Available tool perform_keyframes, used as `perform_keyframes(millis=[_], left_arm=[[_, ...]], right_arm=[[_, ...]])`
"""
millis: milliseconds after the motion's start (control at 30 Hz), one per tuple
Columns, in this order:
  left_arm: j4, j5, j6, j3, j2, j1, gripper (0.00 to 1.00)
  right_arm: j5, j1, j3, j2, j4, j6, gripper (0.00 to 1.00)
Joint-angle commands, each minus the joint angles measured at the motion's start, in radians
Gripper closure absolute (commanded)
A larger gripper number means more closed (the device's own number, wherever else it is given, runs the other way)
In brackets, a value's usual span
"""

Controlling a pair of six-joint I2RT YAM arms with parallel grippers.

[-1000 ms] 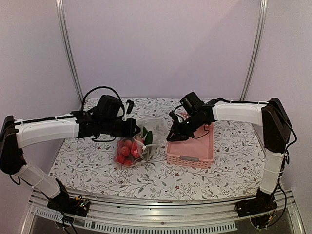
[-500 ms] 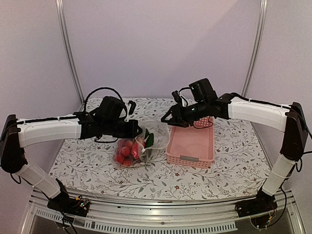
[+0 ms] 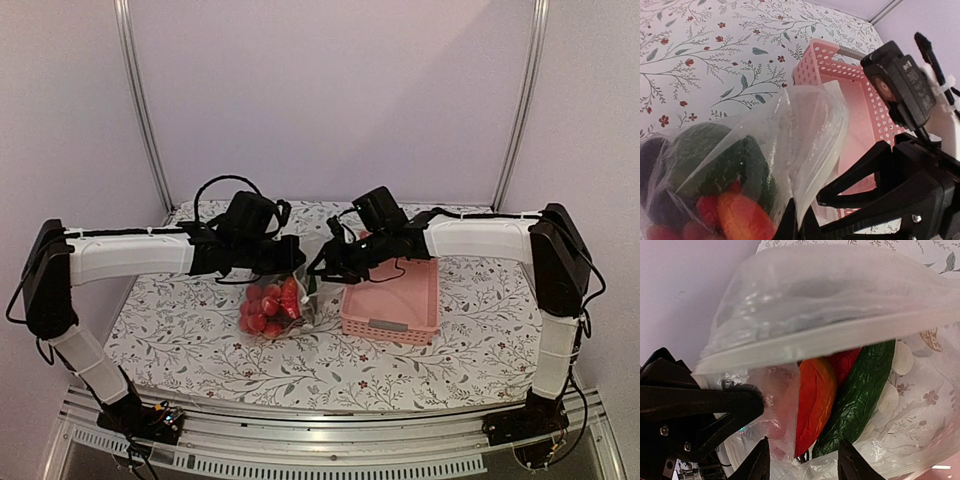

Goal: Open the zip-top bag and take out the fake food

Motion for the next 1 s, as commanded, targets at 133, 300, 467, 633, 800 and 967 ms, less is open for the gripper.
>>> perform_keyframes(millis=[133,300,467,633,800,967], left_arm=[[0.035,-0.062,-0.019,0.02,0.008,0.012,1.0],[0.102,-0.033,-0.014,-0.044,-0.049,0.014,1.0],[0.2,-0.043,-0.048,-0.128,-0.124,0.013,1.0],[0.285,-0.067,-0.05,-0.192,-0.176,0.007,1.0],[0.331,-0.098,-0.054,-0.242,-0.191,0.0,1.0],[0.341,-0.131,-0.065,-0.261,-0.192,-0.015,1.0]], right_arm=[[0.031,-0.047,0.094,0.104,-0.026,-0.008,0.56],[-0.008,-0.05,0.199,0.197,-0.078,-0.029,0.6],[-0.06,-0.045,0.22,0.227,-0.095,-0.021,0.68],[-0.138,-0.027,0.195,0.212,-0.096,-0.029,0.66],[-0.181,-0.009,0.171,0.186,-0.093,-0.02,0.62],[-0.185,0.009,0.178,0.157,-0.1,-0.001,0.58]])
